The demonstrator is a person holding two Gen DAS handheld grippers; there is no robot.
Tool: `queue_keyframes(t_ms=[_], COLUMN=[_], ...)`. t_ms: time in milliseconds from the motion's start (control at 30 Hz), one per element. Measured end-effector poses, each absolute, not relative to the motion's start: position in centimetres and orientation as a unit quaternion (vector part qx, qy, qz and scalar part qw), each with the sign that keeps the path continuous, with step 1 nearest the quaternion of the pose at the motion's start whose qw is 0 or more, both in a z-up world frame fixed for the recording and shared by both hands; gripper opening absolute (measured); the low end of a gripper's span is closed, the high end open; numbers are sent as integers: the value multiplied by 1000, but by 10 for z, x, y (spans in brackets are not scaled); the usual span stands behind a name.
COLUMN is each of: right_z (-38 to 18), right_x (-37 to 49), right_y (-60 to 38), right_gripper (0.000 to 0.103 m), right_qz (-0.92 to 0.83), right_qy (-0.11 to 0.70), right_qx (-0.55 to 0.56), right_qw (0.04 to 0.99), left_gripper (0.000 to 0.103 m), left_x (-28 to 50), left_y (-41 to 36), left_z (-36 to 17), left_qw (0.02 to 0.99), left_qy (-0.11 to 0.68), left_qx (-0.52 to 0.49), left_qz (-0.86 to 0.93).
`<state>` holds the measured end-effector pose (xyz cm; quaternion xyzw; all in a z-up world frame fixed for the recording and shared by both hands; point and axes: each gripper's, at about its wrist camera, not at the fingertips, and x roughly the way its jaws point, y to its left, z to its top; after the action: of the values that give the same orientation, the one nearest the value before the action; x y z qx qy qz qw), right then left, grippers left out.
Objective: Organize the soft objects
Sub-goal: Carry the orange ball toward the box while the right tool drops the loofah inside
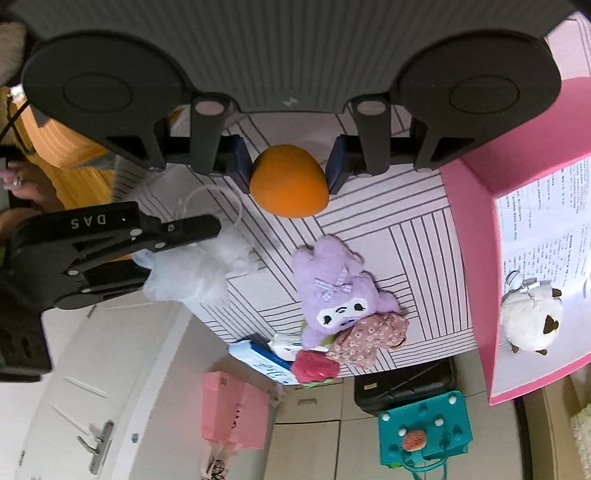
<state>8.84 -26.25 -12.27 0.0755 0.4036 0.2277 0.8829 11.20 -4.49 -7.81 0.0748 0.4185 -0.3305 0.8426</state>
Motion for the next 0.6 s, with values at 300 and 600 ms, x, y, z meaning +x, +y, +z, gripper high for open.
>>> queue_keyframes(t_ms=[300, 600], right_z=[-93, -61], right_x=[84, 84], right_y=[-240, -206], right_gripper=[34, 34], right_qz=[291, 356], right_qy=[430, 423], right_qx=[79, 57], right_qw=[851, 831], left_gripper=[41, 41], left_x=[100, 93], left_y=[-22, 13], left_z=[-48, -17], left_qw=[820, 821], left_qy=[444, 445], left_qx=[76, 72], left_qz=[-353, -352])
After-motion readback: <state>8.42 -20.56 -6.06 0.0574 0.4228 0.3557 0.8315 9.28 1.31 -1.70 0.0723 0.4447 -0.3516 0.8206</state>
